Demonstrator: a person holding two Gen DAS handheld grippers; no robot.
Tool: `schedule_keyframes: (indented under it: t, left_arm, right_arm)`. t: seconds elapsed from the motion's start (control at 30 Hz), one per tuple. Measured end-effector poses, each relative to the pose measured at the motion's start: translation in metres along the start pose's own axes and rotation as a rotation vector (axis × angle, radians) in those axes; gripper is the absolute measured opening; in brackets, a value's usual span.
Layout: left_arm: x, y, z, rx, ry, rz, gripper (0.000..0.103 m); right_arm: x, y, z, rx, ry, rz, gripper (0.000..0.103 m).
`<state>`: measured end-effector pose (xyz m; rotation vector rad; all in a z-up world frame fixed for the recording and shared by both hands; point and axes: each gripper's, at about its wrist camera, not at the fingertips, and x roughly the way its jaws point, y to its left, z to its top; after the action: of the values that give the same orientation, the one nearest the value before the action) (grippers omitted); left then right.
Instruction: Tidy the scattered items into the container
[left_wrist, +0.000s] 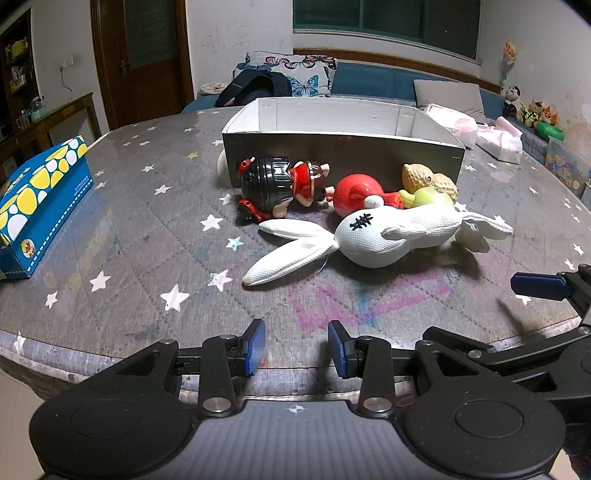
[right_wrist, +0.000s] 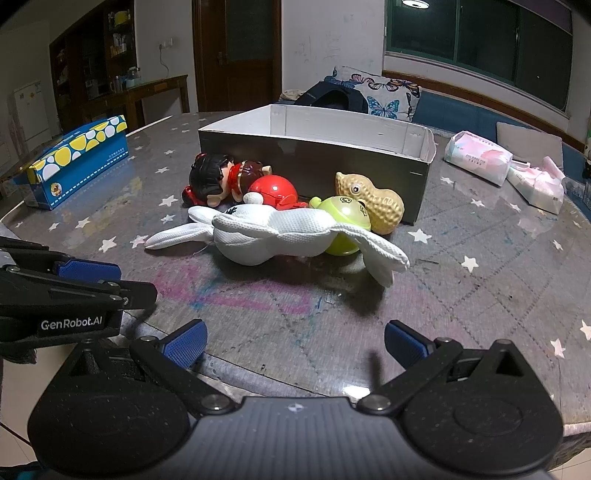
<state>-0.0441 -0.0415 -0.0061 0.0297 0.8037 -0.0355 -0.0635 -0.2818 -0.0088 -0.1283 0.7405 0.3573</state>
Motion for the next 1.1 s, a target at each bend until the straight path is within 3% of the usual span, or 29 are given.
schedule_keyframes:
  t: [1.1]
  left_arm:
    - [0.010,0.003,0.013,0.009,0.013,-0.004,0.040]
  right_arm:
    - [0.012,-0.009,0.012,0.011,0.008,0.015,0.102]
